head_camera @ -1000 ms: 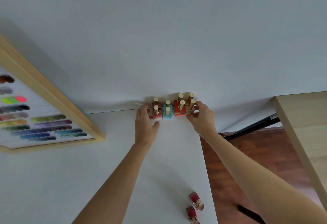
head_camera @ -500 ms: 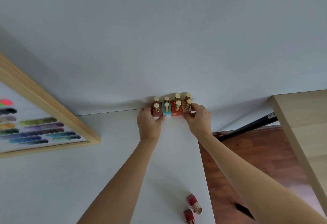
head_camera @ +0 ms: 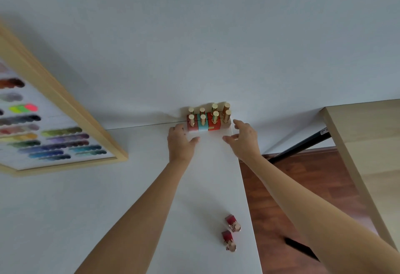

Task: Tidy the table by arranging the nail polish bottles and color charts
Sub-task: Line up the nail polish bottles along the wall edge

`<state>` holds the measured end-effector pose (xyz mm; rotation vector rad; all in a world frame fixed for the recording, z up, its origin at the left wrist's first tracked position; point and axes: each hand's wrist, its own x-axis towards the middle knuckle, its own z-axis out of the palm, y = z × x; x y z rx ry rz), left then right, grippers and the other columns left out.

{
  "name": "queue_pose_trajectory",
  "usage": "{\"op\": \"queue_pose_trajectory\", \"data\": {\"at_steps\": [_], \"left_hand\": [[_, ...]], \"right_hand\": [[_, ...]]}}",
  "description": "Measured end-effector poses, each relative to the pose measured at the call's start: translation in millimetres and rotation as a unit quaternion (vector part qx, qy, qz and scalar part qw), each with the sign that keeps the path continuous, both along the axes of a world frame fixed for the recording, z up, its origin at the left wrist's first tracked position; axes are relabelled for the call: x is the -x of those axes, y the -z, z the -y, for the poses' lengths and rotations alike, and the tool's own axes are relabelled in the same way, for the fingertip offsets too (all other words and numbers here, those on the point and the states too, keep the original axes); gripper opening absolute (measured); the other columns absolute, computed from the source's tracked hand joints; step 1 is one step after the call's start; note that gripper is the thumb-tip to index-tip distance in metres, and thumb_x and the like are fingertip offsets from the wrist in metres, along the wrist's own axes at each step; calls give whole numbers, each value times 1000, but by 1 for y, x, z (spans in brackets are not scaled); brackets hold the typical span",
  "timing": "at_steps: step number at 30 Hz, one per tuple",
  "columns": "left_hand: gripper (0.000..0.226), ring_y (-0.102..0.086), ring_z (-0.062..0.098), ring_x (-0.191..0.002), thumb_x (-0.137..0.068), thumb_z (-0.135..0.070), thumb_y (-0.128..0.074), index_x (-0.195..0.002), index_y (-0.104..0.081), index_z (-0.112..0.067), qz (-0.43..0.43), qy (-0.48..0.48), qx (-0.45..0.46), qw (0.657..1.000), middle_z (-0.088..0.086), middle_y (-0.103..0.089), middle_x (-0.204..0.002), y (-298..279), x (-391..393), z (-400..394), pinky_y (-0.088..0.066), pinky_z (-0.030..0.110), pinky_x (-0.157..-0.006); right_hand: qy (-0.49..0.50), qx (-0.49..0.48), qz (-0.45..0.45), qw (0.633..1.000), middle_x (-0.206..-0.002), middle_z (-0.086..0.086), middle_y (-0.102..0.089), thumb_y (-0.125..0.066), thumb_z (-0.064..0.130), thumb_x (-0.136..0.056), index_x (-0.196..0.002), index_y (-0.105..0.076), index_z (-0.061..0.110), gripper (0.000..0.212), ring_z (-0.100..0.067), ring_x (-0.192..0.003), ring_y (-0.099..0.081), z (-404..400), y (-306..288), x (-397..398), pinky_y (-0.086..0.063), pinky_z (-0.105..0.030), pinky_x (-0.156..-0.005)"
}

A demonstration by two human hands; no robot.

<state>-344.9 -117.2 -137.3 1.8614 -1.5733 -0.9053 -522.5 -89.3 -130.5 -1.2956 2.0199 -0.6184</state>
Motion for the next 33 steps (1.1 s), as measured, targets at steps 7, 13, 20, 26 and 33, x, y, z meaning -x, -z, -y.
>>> {"op": "queue_pose_trajectory", "data": {"at_steps": [7, 13, 20, 26, 33], "left_hand": [[24, -62, 10, -85, -82, -5, -70, -105, -66, -10, -32, 180, -14, 983, 2, -66, -101, -20, -33, -132, -47, 17, -76], [31, -59, -2, -80, -80, -1, -63, -105, -69, -18, -40, 327, -61, 942, -5, -65, -99, -39, -41, -214, -46, 8, -70], [32, -60, 9, -81, -81, -9, -70, -111, -67, -19, -4, 345, -7, 939, 2, -62, -101, -48, -15, -237, -43, 2, -73], [8, -53, -3, -63, -86, -1, -58, -82, -64, 1, 41, 300, 15, 953, 5, -54, -83, -48, -10, -242, -38, -1, -61], [4, -61, 18, -75, -83, -10, -67, -83, -69, -6, 48, 222, 26, 973, 7, -65, -86, -61, -35, -235, -44, 17, -67]], "right_hand": [[-80, -13, 12, 997, -98, 0, -68, -65, 12, -85, -110, -66, 15, 25, -9, -81, -65, -98, -23, 15, -46, -14, -74], [-190, -60, 23, 980, -85, 13, -67, -57, 2, -81, -99, -70, 30, 36, -1, -79, -62, -162, -43, 15, -54, -22, -77], [-247, -70, 20, 966, -98, 5, -61, -63, 1, -77, -104, -66, 37, 45, -1, -62, -56, -195, -54, -4, -52, -16, -63], [-205, -39, -12, 978, -96, -2, -61, -75, 18, -76, -97, -71, 27, 23, -10, -76, -60, -208, -55, -13, -41, -11, -62], [-206, -7, -64, 976, -84, 2, -57, -66, 12, -85, -102, -70, 12, 18, -5, -65, -55, -204, -53, -22, -40, -6, -57]]}}
